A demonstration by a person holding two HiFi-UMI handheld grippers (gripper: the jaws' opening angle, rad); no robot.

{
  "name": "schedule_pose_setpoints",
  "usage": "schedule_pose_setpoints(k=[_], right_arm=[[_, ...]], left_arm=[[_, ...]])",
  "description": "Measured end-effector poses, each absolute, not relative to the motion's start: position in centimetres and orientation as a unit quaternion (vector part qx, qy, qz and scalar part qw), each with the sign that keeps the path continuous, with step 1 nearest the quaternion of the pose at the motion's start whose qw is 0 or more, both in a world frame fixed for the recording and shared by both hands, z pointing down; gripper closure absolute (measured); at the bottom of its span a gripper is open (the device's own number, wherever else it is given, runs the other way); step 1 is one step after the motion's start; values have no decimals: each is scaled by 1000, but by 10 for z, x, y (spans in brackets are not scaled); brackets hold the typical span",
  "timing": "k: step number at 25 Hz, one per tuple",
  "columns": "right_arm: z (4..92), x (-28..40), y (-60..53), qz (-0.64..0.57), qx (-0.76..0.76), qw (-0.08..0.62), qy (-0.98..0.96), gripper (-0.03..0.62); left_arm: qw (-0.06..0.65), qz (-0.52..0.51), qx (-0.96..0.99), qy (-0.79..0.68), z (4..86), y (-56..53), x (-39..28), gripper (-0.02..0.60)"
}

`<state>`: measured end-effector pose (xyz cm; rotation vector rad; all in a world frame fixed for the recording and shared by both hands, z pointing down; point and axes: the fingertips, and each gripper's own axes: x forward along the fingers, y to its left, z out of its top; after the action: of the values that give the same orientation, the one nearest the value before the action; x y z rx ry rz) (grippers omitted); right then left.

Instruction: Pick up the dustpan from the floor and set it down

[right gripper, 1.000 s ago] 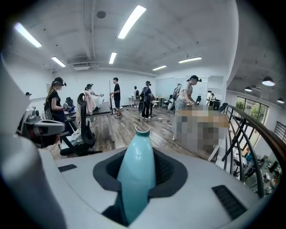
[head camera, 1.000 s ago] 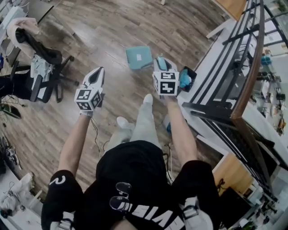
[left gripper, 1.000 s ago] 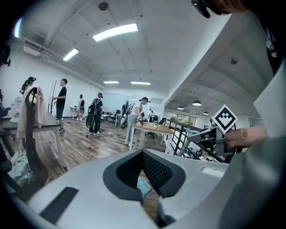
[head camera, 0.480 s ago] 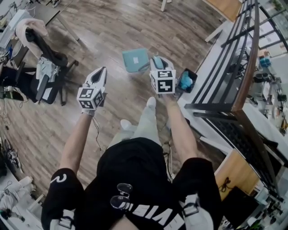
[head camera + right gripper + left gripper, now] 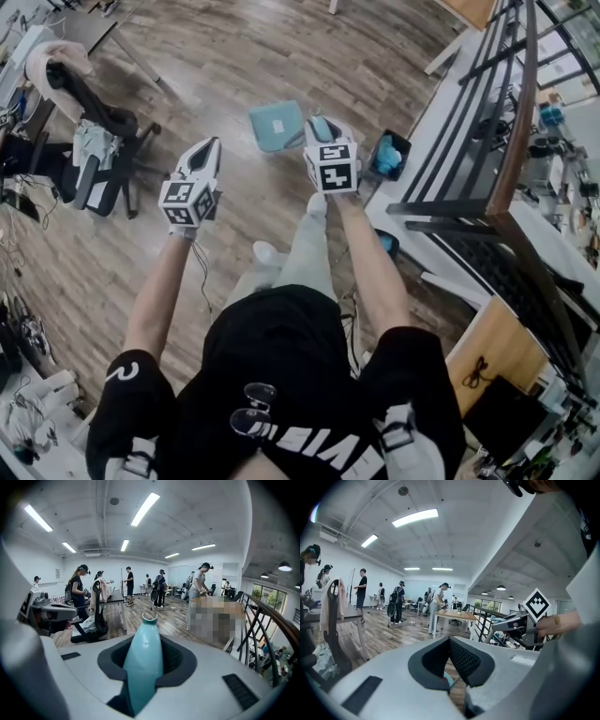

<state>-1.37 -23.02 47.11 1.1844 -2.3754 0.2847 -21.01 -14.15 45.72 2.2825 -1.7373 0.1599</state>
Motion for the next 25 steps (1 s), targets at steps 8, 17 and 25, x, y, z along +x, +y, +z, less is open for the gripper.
schedule_pose_setpoints(k=[8, 17, 25], right_arm=[[527, -14, -227, 111, 432, 255, -858, 503], [623, -14, -227, 112, 423, 289, -852, 502], [709, -13, -231, 110, 414, 306, -850, 502]], left_arm=[[160, 62, 790, -589, 495, -144, -204, 586], [189, 72, 789, -580, 553, -149, -190, 586], [216, 80, 789, -570, 610, -158, -179, 586]])
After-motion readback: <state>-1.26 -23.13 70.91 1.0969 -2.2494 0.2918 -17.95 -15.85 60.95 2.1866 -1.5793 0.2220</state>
